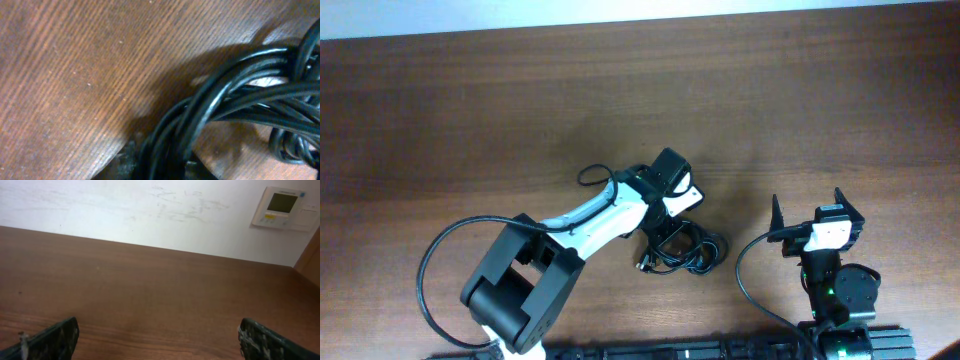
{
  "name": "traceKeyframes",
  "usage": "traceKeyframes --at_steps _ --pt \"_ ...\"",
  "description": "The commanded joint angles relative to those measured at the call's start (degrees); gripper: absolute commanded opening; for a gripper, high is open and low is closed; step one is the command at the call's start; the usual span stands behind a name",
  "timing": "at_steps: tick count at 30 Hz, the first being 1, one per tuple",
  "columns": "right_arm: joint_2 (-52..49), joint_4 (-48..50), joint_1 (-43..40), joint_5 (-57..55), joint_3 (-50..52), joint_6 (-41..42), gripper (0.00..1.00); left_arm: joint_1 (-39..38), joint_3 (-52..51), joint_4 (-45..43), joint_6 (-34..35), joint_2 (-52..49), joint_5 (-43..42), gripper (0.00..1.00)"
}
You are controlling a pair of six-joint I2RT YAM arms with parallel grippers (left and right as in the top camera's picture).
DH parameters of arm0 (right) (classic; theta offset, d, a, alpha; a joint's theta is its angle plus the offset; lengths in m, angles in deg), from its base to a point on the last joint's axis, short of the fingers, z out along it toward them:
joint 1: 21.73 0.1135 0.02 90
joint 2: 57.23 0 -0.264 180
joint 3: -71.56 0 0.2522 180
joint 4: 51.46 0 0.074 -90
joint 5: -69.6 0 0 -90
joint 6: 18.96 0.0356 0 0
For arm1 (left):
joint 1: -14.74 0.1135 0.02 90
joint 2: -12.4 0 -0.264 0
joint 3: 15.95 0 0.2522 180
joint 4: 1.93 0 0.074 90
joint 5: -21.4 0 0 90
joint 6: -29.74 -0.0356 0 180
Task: Untangle cables
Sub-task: 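Move the left gripper forward and down onto the black cable bundle, then close the left gripper on the cable bundle and lift it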
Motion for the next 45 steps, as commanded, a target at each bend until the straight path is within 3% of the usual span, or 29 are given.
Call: traceKeyframes --at_steps 1,2,7,18,27,41,45 --pt "0.4 -0.4 -0.4 -0.9 0.3 0.0 1.00 -0.2 -1.5 -1.5 1.9 -3.1 2.6 0.05" --pt "0.4 -0.4 -0.4 -0.9 0.3 0.0 1.00 -0.2 -1.5 -1.8 2.8 -3.1 4.5 0.00" --pt "0.4 -0.4 -0.4 -0.9 0.3 0.0 1.00 -0.2 -0.3 -3.1 7.3 -3.1 13.8 0.00" --pt "0.4 -0.4 -0.4 -0.9 0.3 0.1 1.00 0.9 9.1 -2.1 7.3 -1.7 16.1 0.00" --pt "0.4 -0.4 -0.4 -0.9 0.3 0.0 1.00 2.9 11.4 -3.0 7.2 8.0 24.6 0.00" --pt "0.4 0.0 -0.3 -0.7 0.3 0.1 1.00 4.8 11.4 -8.3 7.3 22.6 23.9 0.00" --pt "0.4 6.2 -0.3 -0.7 0.2 11.5 1.00 4.8 11.4 -9.4 7.3 25.1 21.2 0.00"
